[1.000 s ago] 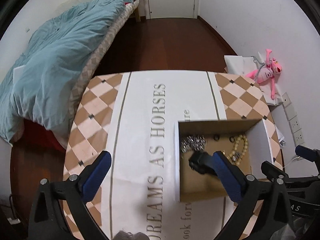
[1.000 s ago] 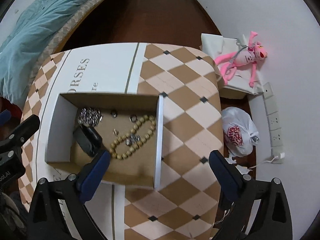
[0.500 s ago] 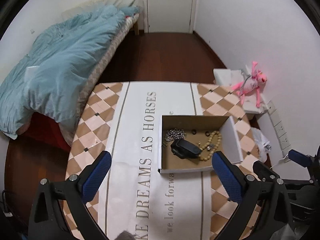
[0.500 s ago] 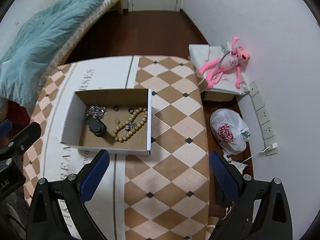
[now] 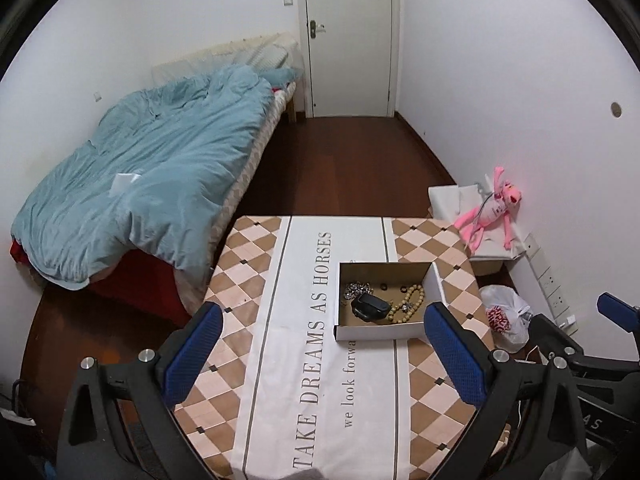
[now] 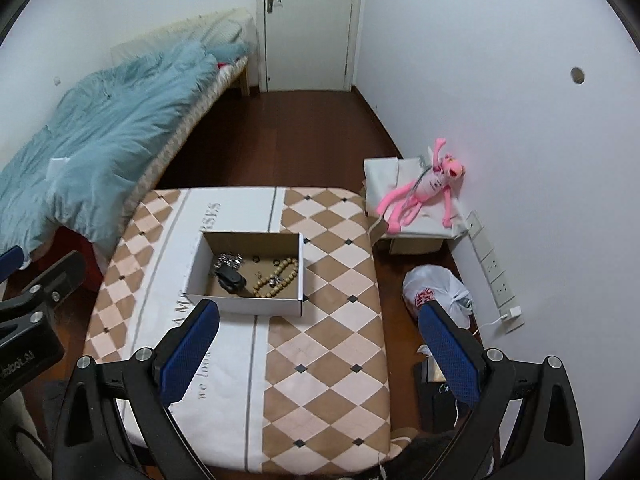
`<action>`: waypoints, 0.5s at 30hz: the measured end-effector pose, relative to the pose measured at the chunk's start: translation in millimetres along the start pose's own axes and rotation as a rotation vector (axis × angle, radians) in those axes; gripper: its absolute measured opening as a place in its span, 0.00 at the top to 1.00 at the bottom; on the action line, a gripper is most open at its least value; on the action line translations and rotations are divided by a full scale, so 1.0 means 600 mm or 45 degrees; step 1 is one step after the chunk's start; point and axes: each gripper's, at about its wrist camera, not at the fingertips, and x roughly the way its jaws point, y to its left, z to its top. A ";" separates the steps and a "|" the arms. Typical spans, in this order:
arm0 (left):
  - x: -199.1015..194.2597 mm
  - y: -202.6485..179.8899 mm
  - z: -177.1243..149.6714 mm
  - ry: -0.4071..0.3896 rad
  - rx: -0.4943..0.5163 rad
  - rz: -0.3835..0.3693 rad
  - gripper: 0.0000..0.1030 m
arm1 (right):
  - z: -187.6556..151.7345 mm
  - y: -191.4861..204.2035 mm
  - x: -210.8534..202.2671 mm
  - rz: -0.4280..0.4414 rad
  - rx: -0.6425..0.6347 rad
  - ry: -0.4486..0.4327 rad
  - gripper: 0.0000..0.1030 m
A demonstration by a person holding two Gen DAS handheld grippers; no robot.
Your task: Organize jewelry
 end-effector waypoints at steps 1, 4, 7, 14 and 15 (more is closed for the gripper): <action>-0.010 0.001 -0.002 -0.006 -0.005 0.002 0.00 | 0.000 0.000 -0.016 -0.009 -0.003 -0.020 0.00; -0.036 0.005 -0.008 -0.025 -0.009 -0.003 0.00 | -0.002 0.003 -0.057 -0.031 -0.016 -0.072 0.00; -0.053 0.009 -0.013 -0.030 -0.011 -0.006 0.00 | -0.005 0.006 -0.086 -0.023 -0.011 -0.094 0.00; -0.075 0.015 -0.021 -0.028 -0.025 -0.016 0.00 | -0.014 0.007 -0.121 -0.011 -0.005 -0.110 0.00; -0.075 0.015 -0.020 -0.024 -0.024 -0.023 0.00 | -0.016 0.006 -0.122 -0.012 -0.003 -0.105 0.00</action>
